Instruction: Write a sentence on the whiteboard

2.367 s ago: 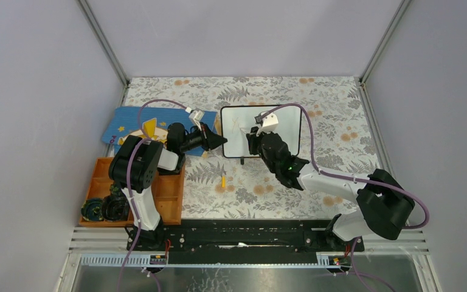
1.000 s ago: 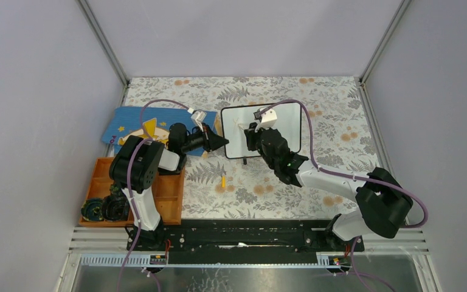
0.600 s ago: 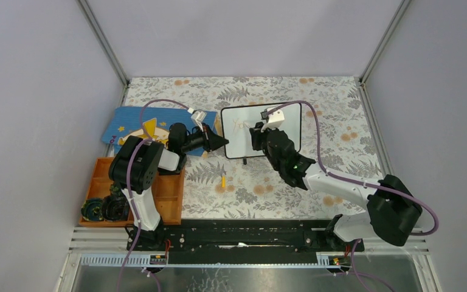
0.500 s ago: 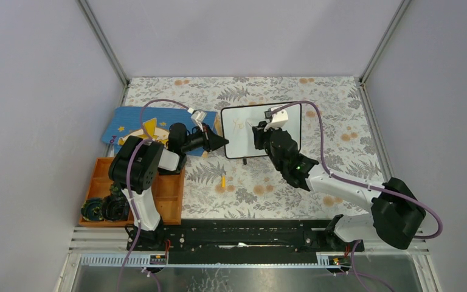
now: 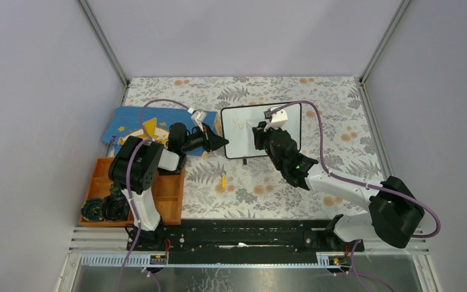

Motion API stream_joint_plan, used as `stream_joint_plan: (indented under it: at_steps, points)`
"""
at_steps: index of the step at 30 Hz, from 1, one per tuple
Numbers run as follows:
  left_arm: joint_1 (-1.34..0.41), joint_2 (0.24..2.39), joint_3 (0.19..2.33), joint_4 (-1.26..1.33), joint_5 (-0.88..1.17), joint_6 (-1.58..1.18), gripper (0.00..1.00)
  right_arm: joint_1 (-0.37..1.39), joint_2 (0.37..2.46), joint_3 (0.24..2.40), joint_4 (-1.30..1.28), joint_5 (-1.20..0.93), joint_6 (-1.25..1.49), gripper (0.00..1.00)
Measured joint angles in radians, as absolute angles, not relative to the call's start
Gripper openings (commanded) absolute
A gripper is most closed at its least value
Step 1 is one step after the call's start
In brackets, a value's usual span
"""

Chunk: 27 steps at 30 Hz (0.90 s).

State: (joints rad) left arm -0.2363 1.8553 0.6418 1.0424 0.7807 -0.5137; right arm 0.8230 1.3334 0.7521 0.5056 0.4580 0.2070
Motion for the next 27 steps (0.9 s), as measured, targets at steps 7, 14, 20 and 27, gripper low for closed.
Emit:
stream_joint_plan:
  at_steps: [7, 14, 20, 27]
  points:
    - [-0.237, 1.855, 0.642, 1.042, 0.780, -0.513, 0.11, 0.823, 1.349, 0.752, 0.506, 0.451, 0.207, 0.00]
    - [-0.237, 1.855, 0.642, 1.042, 0.780, -0.513, 0.11, 0.823, 1.370, 0.752, 0.506, 0.451, 0.207, 0.00]
    - [-0.237, 1.855, 0.642, 1.041, 0.778, -0.513, 0.11, 0.823, 1.381, 0.752, 0.506, 0.451, 0.211, 0.00]
    - [-0.239, 1.854, 0.642, 1.040, 0.777, -0.512, 0.11, 0.823, 1.381, 0.752, 0.505, 0.452, 0.218, 0.00]
